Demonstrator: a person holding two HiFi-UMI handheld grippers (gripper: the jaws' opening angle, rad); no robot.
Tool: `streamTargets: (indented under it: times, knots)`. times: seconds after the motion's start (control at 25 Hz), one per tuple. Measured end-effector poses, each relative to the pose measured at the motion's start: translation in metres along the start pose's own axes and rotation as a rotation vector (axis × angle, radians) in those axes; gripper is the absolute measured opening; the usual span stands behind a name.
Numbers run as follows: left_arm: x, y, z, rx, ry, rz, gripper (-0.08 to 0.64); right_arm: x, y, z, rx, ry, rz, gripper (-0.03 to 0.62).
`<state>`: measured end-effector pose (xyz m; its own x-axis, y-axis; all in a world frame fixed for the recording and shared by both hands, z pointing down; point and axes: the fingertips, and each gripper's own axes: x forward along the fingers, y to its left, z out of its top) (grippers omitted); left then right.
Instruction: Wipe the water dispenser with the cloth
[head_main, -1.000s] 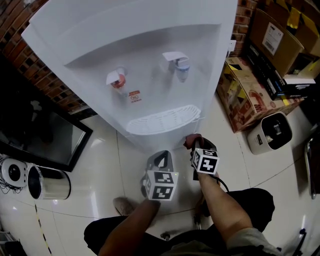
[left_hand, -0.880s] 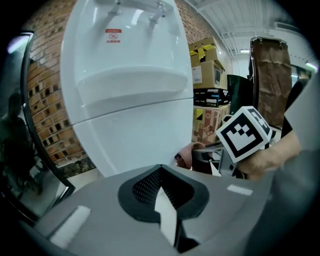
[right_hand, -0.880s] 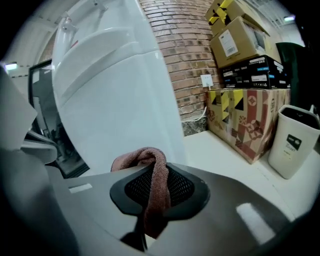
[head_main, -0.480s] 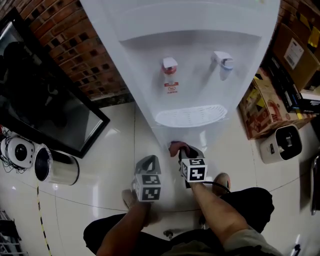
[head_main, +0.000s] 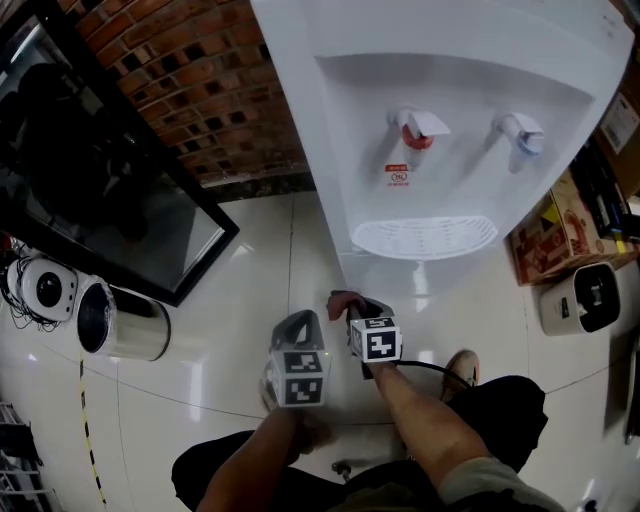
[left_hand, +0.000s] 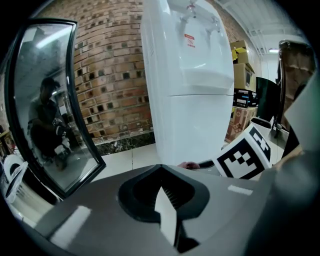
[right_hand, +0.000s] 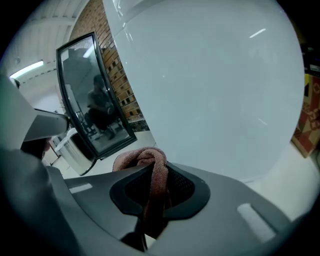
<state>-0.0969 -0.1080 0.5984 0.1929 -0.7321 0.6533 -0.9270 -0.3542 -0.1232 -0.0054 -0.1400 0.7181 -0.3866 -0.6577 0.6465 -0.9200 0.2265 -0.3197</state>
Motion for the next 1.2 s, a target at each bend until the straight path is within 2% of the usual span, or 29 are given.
streamTargets:
  times: [0.24,0.48,0.76,1.2]
  knots:
    - [0.004,0.000,-0.002,-0.004,0.010,-0.018,0.000,0.015,-0.020,0.003,0.097,-0.010,-0.037,0.069]
    - [0.012,-0.015,0.009,0.008,-0.004,-0.038,0.000,0.007,-0.039,0.006,0.114,-0.022,-0.072,0.069]
    - [0.022,-0.050,0.032,0.040,-0.032,-0.088,0.000,-0.017,-0.075,0.013,0.138,-0.051,-0.122,0.069]
    - [0.040,-0.113,0.058,0.084,-0.054,-0.172,0.000,-0.059,-0.157,0.013,0.250,-0.093,-0.238,0.069]
